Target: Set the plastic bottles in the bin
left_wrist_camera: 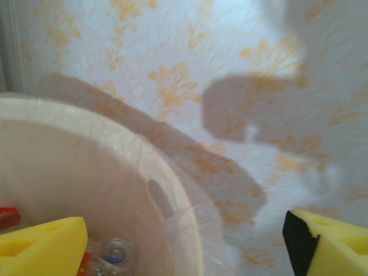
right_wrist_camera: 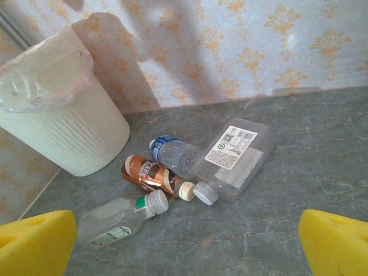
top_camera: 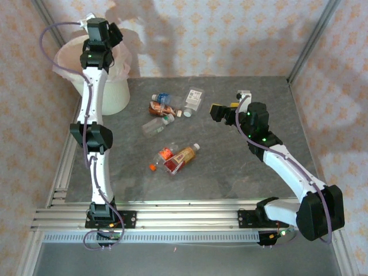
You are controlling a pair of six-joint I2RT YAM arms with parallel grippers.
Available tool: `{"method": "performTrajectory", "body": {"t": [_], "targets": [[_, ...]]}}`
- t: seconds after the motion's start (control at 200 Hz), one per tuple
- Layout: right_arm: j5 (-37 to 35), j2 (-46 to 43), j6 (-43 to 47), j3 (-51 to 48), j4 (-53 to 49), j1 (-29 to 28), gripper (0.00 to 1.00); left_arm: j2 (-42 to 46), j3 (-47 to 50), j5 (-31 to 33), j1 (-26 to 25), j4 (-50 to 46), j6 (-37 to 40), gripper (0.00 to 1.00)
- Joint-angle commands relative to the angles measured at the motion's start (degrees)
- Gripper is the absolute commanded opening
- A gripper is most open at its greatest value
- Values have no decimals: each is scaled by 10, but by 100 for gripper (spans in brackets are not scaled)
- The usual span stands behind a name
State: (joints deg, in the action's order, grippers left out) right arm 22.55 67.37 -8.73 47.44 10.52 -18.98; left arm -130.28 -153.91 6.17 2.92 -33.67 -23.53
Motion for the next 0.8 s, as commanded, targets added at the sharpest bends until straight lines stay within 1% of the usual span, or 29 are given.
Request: {"method": "performTrajectory", "body": {"t": [0.0,0.04,0.06,0.225,0.285,0.345,0.38,0.43,0.51,0.56,0.64,0.701,0.751,0.796], "targets": [[4,7,-3,-11,6,-3,99,65,25,-28,-22,-15,4,96],[-6,15,-10,-11,-1,-3,99,86,48,-26,-33,-13,15,100],[-11,15,-14,-11,-4,-3,99,97,62,-25,-40,-11,20,100],[-97,13,-85,-18,-27,-3,99,204,226,-13,-106,14,53,100],[-120,16,-116,-21,-44,-4,99,260,295,-10,-136,21,56,100],[-150,20,-146,-21,-69,-4,99,301,364,-20,-163,27,59,100],[-164,22,-156,-24,-78,-3,99,321,398,-28,-181,24,60,100],[-176,22,-172,-29,-81,-3,99,347,446,-18,-205,13,59,100],[-161,24,-190,-36,-76,-4,99,381,518,-6,-239,-3,46,100],[-151,29,-214,-31,-96,-3,99,398,556,2,-250,-19,25,100],[-137,44,-312,7,-198,-3,99,424,622,-10,-253,-31,-12,100],[-106,60,-386,40,-275,-11,99,445,676,-9,-256,-32,-36,100],[-84,71,-433,51,-299,-31,99,463,720,-3,-255,-30,-55,100],[-83,75,-467,51,-303,-57,99,477,753,7,-256,-26,-66,100]]}}
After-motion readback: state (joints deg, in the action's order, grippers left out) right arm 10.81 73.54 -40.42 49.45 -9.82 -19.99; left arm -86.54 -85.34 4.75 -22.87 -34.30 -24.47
